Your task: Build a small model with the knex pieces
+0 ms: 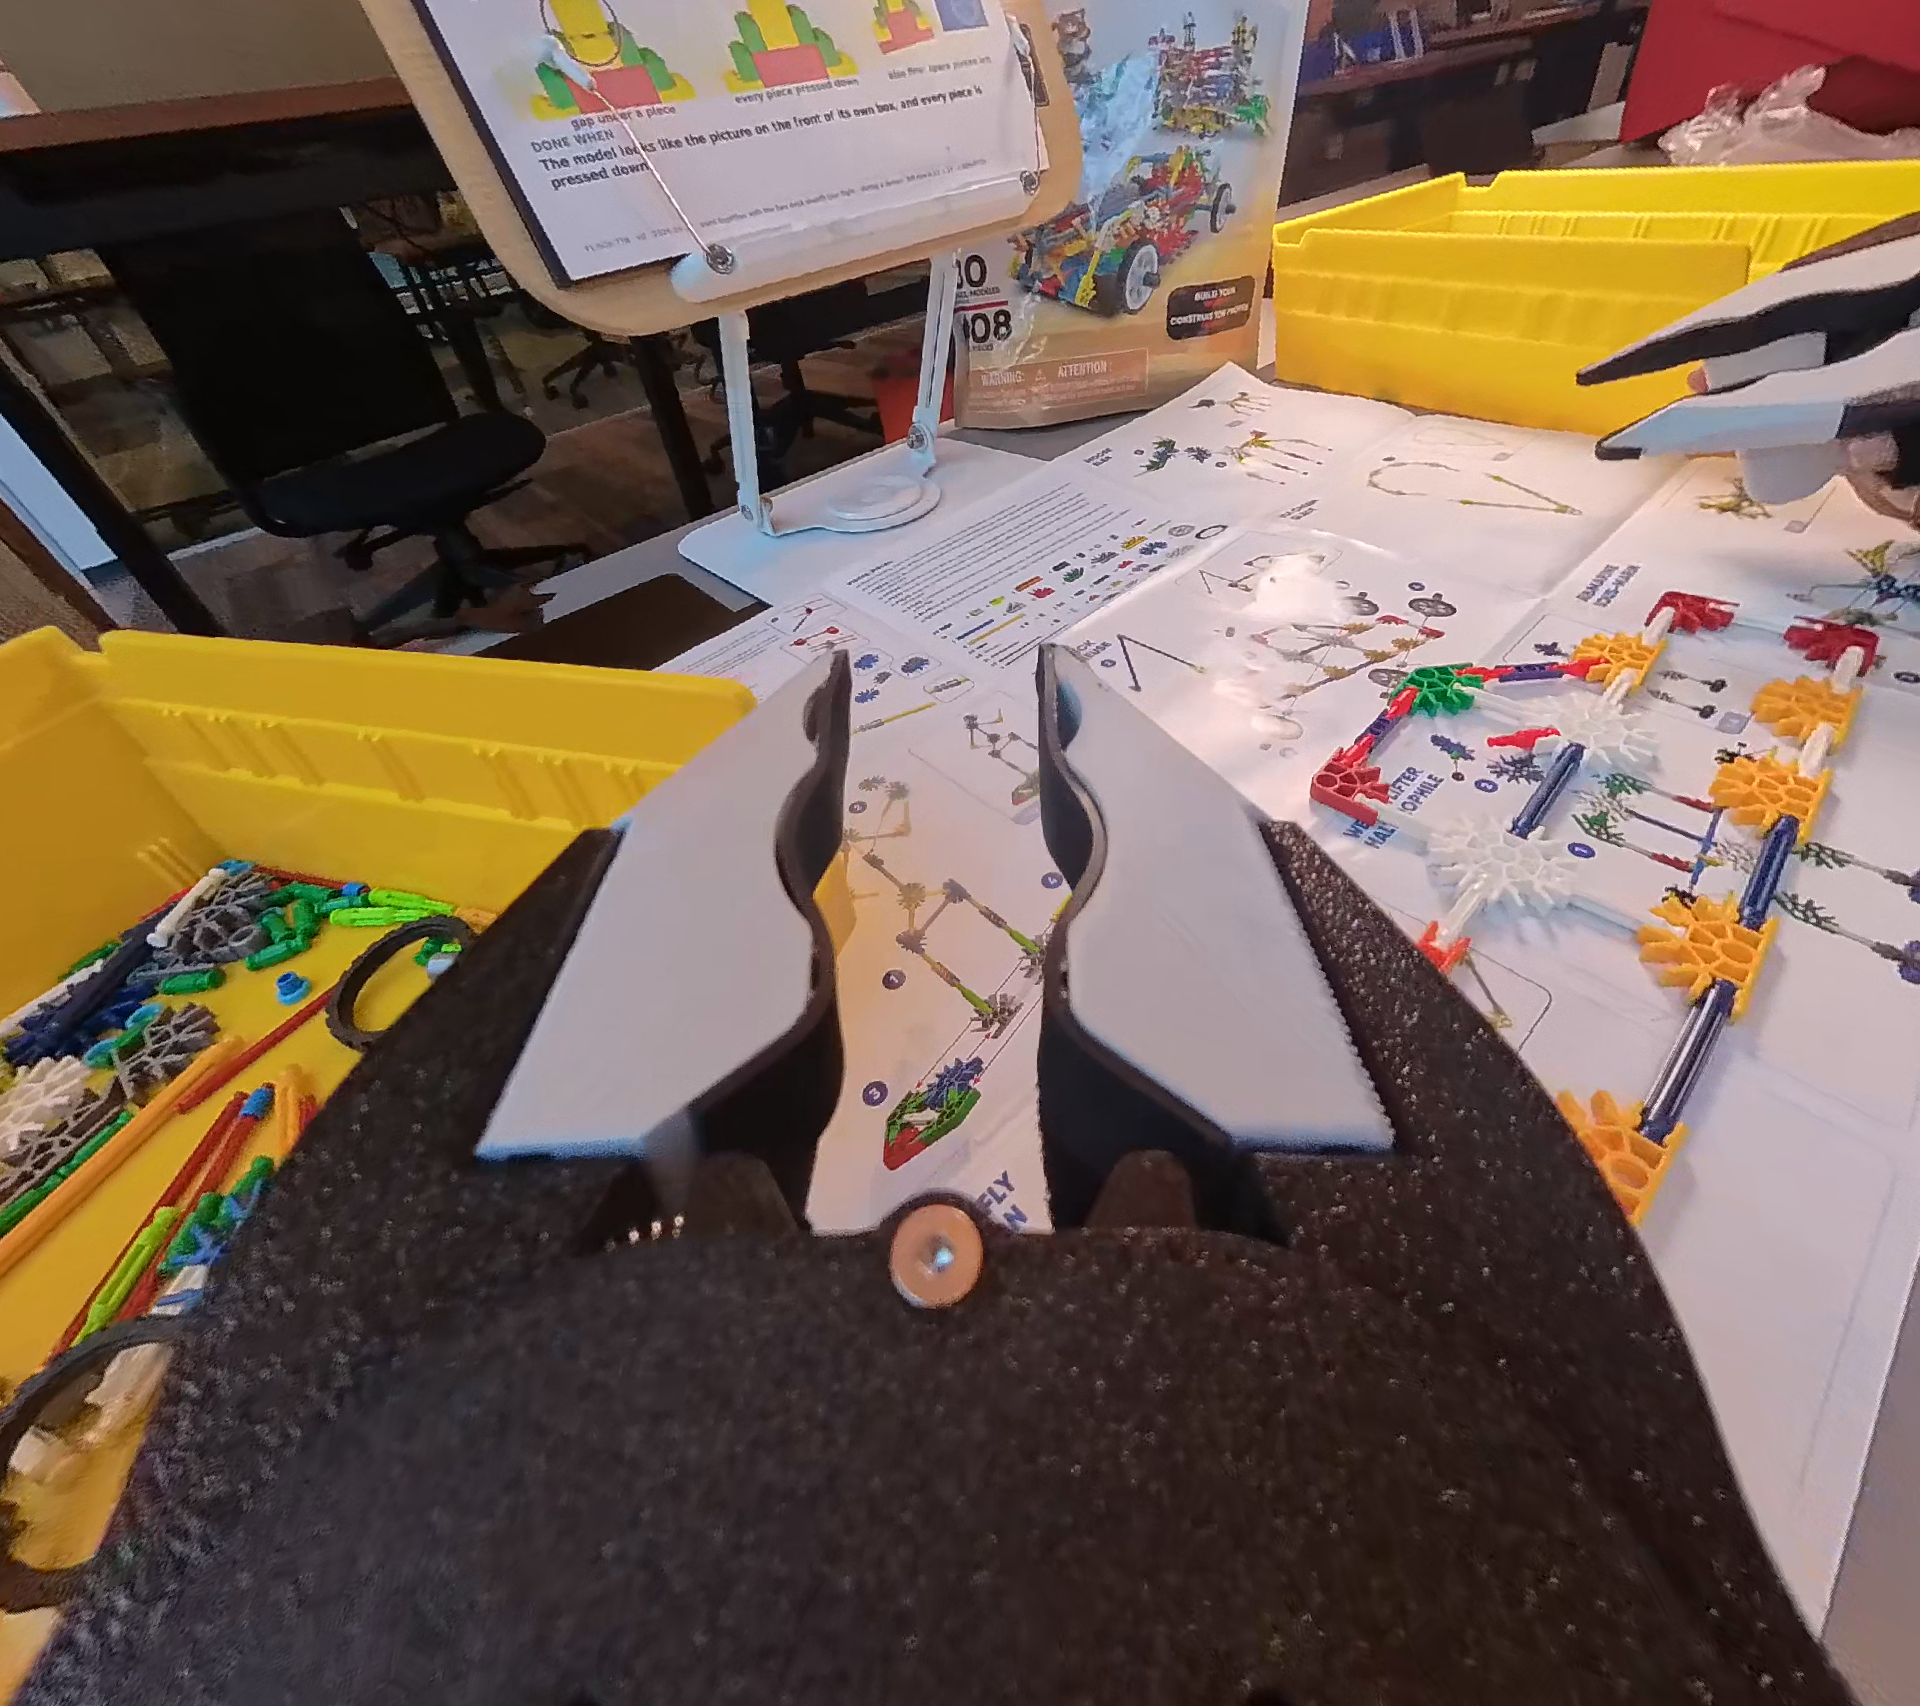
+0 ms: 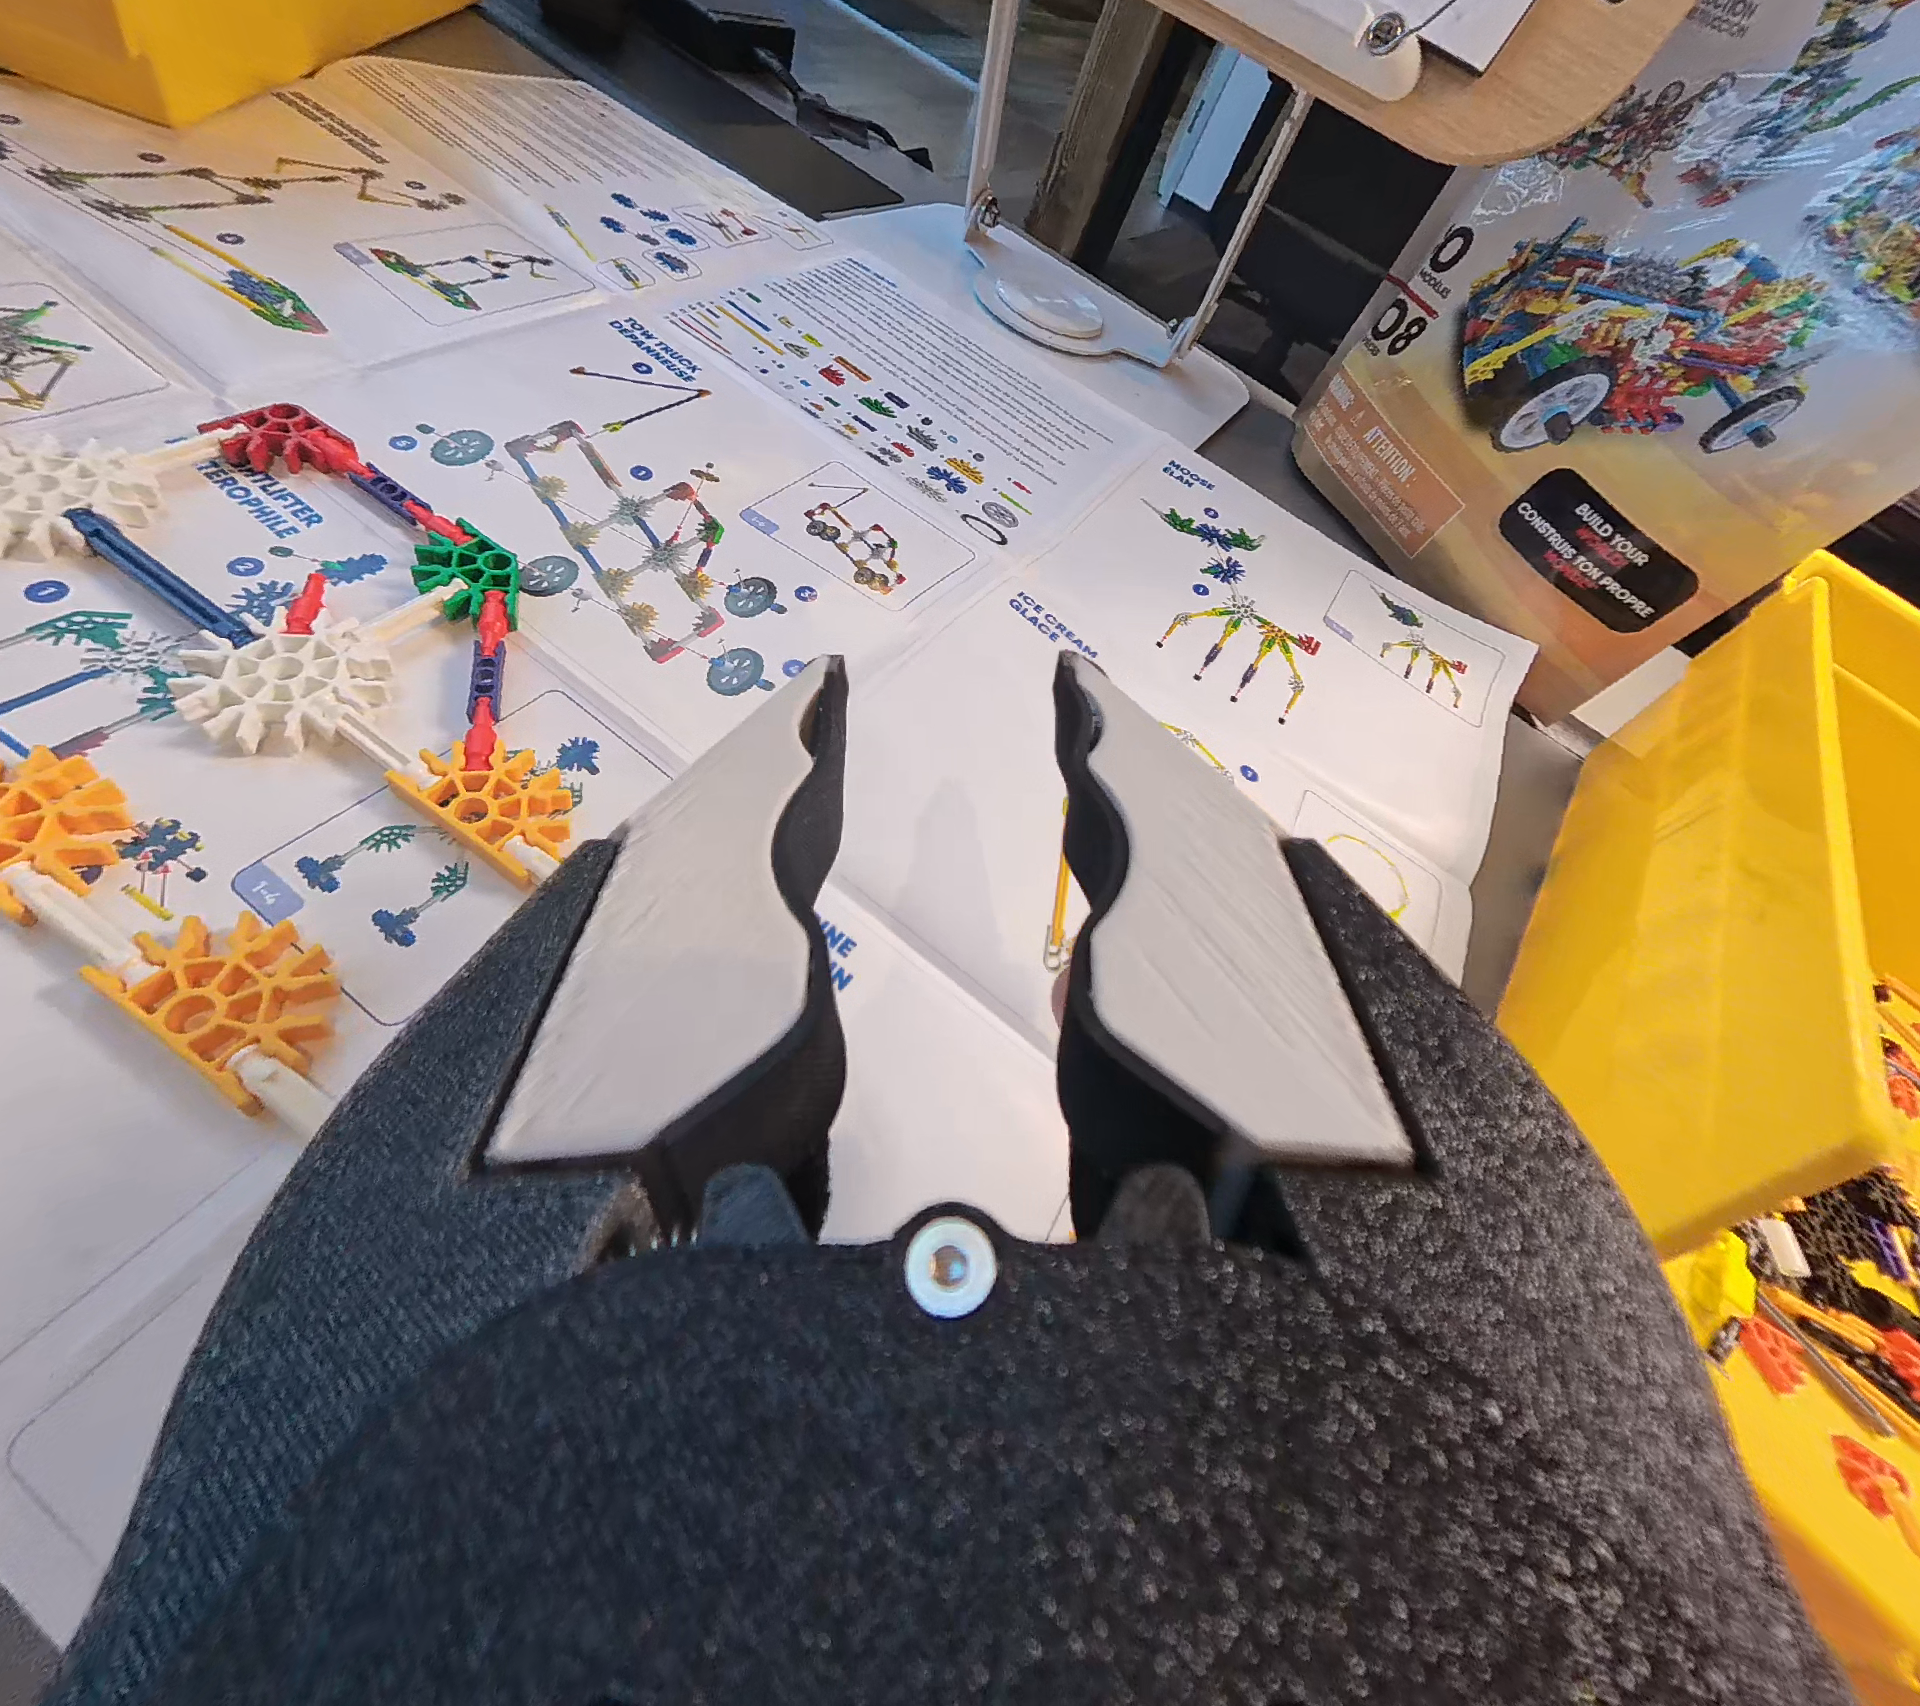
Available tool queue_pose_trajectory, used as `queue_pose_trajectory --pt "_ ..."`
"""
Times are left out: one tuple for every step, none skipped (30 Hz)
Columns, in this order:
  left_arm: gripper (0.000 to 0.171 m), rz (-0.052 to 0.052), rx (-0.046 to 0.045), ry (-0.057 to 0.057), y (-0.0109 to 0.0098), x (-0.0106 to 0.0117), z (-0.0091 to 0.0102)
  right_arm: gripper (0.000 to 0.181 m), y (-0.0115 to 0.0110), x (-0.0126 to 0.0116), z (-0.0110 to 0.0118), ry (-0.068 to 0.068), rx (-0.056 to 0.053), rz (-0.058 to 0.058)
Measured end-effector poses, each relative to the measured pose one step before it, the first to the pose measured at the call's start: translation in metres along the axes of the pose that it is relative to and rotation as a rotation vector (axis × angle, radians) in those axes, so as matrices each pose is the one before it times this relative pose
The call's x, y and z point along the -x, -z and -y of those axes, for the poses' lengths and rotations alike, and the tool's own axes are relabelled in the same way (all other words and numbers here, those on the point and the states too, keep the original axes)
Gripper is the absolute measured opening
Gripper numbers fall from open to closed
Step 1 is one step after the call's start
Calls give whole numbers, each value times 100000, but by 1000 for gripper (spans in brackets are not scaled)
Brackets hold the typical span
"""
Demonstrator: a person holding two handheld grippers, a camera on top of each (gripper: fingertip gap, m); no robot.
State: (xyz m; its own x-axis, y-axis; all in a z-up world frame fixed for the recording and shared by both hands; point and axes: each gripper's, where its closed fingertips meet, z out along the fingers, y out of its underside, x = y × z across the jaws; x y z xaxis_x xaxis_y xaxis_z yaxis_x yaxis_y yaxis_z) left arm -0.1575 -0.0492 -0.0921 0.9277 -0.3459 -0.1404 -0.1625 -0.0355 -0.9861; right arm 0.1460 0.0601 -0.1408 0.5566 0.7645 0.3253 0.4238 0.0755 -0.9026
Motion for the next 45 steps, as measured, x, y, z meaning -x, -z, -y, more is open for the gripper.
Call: queue_pose_trajectory --pt "33 -12 939 -2179 -91 -184 -159 39 20 138 107 245 -268 359" --pt "33 -46 818 -2017 -88 -196 -145 39 -2 143 116 363 -331 354" --pt "32 -240 776 -1947 -81 -201 -138 39 -26 139 84 315 -215 383" --pt "32 -137 860 -2025 -99 -186 -149 39 -44 125 34 196 -68 320" --pt "32 71 843 -2198 -85 -156 -159 39 -47 84 -22 52 117 206" --pt "31 88 814 -2080 -82 -152 -140 39 -46 68 -59 -47 184 180" --pt "30 -41 773 -1552 -91 -165 -138 38 -20 53 -85 -94 182 184" --pt "29 -288 601 -943 -101 -179 -118 38 -11 23 -83 -98 162 127" --pt "29 -449 475 -481 -115 -189 -100 38 19 15 -52 36 29 88" --pt "28 -478 541 -332 -132 -171 -135 37 31 -35 -7 109 -63 -95" --pt "28 -303 741 -398 -149 -130 -192 37 29 -67 27 22 -180 -320" --pt "28 -59 864 -494 -152 -85 -238 36 22 -79 54 -304 -228 -292" --pt "28 11 896 -468 -144 -60 -247 36 3 -52 36 -565 -180 -88" --pt "28 6 824 -308 -126 -41 -218 36 -9 -4 21 -579 -172 159" --pt "28 110 618 -58 -99 4 -169 36 -2 64 29 -354 -144 518" --pt "27 290 356 167 -65 55 -93 36 -5 108 58 -24 -183 732" --pt "27 182 272 317 -46 61 -64 36 20 96 117 212 -387 551" --pt "26 49 183 380 -13 33 -58 36 41 85 203 369 -551 417" --pt "26 71 -20 273 13 38 -37 36 73 80 272 386 -777 236" --pt "26 174 -100 177 24 40 -2 35 87 106 338 280 -1056 312" --pt "25 330 -189 187 32 69 15 36 83 151 359 106 -1147 394" --pt "25 327 -180 297 23 65 15 36 44 176 275 160 -829 427" --pt "25 292 -89 396 17 78 -2 36 0 177 138 483 -291 281" --pt "25 343 -77 507 7 105 1 36 -48 176 -15 775 259 240" --pt "24 236 -63 617 16 103 2 36 -78 136 -116 768 601 235" --pt "24 0 -17 646 0 75 -2 36 -105 114 -155 535 685 293" --pt "24 -187 -32 583 9 50 0 36 -124 81 -174 201 712 300" --pt "24 -363 -75 406 1 -4 9 36 -96 47 -173 -13 626 211" --pt "24 -531 -125 163 24 -54 12 36 -103 25 -174 -94 590 167" --pt "23 -671 -132 125 35 -103 30 36 -91 3 -187 -121 663 31" --pt "23 -883 -194 291 36 -163 54 36 -88 -33 -192 -63 703 -195" --pt "23 -781 -58 423 11 -165 44 36 -87 -63 -197 60 691 -433" --pt "22 -416 382 333 -4 -114 -17 36 -86 -60 -202 112 676 -466" --pt "21 -333 569 16 -34 -107 -38 35 -80 -81 -189 3 621 -621" --pt "21 -461 299 -260 -44 -105 -23 35 -54 -88 -81 -221 437 -678" --pt "21 -343 149 -250 -43 -84 -6 35 -56 -145 78 133 -110 -1188" --pt "21 -276 379 -16 -46 -55 -53 34 -97 12 359 210 -1139 -465" --pt "21 -200 579 259 -54 -30 -105 33 -245 261 515 -191 -921 1115" --pt "21 -66 327 305 -24 17 -57 31 -430 474 601 -73 -123 2490" --pt "20 67 -152 259 5 53 23 31 -621 540 680 958 140 2773" --pt "20 43 -196 458 10 60 11 31 -743 529 774 1992 -84 2681" --pt "20 60 -39 596 9 72 -2 30 -882 608 658 2037 585 3518" --pt "20 236 -110 589 16 102 4 31 -1022 742 433 1178 2047 5219" --pt "20 214 -143 532 19 90 11 31 -1109 789 283 388 2881 6415" --pt "20 134 -155 413 21 66 18 31 -1108 584 351 533 2285 5501"
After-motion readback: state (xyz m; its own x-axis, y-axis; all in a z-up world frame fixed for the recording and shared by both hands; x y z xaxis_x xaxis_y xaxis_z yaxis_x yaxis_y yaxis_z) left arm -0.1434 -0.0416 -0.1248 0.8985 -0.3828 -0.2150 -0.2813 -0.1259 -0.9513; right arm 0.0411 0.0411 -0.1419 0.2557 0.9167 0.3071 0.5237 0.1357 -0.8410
